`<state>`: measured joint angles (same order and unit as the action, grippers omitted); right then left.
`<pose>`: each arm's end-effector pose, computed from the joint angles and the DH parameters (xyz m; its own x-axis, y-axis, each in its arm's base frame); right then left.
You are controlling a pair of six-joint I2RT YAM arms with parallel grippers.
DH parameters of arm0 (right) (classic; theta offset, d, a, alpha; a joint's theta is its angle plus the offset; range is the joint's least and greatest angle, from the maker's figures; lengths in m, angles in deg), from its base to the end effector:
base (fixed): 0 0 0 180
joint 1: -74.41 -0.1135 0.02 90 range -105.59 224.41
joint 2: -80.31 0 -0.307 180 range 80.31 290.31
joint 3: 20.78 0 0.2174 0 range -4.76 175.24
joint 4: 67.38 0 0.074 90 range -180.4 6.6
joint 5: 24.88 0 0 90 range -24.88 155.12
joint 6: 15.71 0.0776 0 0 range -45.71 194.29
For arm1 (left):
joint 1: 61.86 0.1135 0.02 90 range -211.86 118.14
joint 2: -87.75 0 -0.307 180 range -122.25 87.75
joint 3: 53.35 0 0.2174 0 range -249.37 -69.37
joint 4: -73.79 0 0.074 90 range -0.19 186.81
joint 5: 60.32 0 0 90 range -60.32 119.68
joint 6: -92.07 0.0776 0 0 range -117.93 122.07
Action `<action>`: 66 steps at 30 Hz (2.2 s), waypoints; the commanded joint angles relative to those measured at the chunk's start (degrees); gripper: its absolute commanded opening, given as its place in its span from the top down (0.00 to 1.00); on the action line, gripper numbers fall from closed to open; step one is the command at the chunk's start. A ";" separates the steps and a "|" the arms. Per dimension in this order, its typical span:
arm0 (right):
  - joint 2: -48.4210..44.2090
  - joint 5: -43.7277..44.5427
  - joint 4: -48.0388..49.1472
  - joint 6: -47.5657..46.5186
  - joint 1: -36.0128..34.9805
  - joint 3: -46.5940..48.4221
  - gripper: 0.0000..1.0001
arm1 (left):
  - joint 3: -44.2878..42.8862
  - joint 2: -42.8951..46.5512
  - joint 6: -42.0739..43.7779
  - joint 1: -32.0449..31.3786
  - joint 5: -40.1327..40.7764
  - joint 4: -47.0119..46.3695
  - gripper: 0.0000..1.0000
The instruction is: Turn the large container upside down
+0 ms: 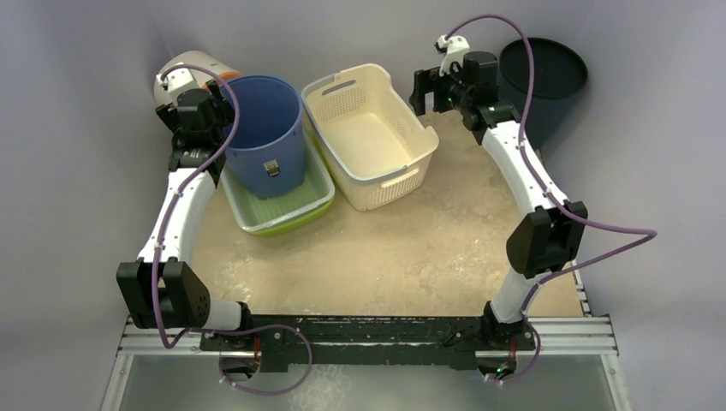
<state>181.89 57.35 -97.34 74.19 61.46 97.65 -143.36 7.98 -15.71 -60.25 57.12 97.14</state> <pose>0.4232 0.1081 0.4430 -0.2204 -0.0525 -0.9740 -0.3508 0.9360 0.0290 0.3174 0.0447 0.4219 -0.0713 -0.2731 -0.9593 -0.5202 0.8308 -0.1979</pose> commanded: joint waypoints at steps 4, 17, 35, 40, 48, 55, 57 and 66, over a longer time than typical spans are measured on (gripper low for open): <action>-5.75 -9.64 0.03 3.64 1.96 2.77 0.00 | -3.86 -0.56 -1.47 0.50 -0.99 -2.31 0.16; -4.89 -13.26 3.95 13.47 2.45 10.84 0.00 | -4.84 -1.00 -1.03 0.50 -0.86 -2.74 0.16; -11.82 -2.35 10.33 2.16 2.67 5.71 0.00 | -7.78 -2.26 0.01 0.50 -1.09 -1.80 0.17; -9.08 -3.70 5.05 0.76 0.76 7.79 0.00 | -7.22 -2.20 -0.57 0.50 -1.08 -1.88 0.17; -3.97 -5.51 -6.74 -4.66 -10.64 9.28 0.01 | -6.27 -1.97 -1.46 0.50 -0.96 -1.97 0.17; -4.84 -10.08 -9.82 -8.53 -18.23 3.54 0.05 | -4.77 -1.54 -2.54 0.50 -1.46 -2.23 0.18; -4.51 -10.92 -11.15 -9.45 -19.29 2.12 0.07 | -4.55 -1.45 -2.74 0.50 -1.53 -2.36 0.18; -1.04 -12.62 -13.22 -9.63 -21.33 -3.54 0.12 | -4.17 -0.85 -3.05 0.51 -1.75 -1.97 0.18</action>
<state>180.12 47.05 -110.15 65.80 40.65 96.07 -147.78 5.12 -17.92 -60.10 55.85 96.81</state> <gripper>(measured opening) 0.884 0.820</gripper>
